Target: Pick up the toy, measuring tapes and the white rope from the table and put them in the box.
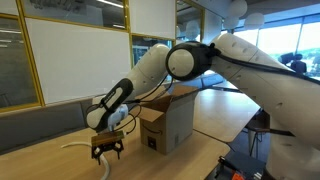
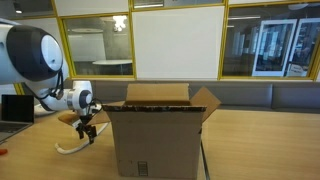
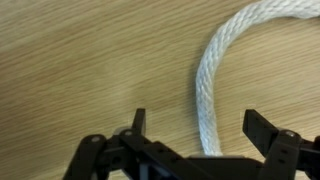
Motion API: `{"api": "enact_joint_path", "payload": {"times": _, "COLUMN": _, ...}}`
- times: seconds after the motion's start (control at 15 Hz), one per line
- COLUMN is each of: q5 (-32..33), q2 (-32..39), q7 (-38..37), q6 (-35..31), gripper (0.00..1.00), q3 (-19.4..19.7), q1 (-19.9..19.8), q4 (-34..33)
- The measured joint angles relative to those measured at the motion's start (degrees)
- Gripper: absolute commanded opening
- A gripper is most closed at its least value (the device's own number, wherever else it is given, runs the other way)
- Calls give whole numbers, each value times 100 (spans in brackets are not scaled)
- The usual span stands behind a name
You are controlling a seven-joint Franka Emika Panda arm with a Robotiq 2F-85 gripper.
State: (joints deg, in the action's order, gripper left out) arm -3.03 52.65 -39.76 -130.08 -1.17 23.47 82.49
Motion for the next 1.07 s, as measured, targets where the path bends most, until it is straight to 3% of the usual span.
{"api": "enact_joint_path", "payload": {"times": 0.4, "q5": 37, "q2": 559, "q7": -136, "q6": 463, "gripper": 100, "q3": 4, "q1": 24, "q4": -789}}
{"api": "enact_joint_path", "payload": {"times": 1.07, "q5": 17, "q2": 822, "q7": -146, "q6": 653, "gripper": 100, "q3": -19, "q1": -67, "q4": -1314}}
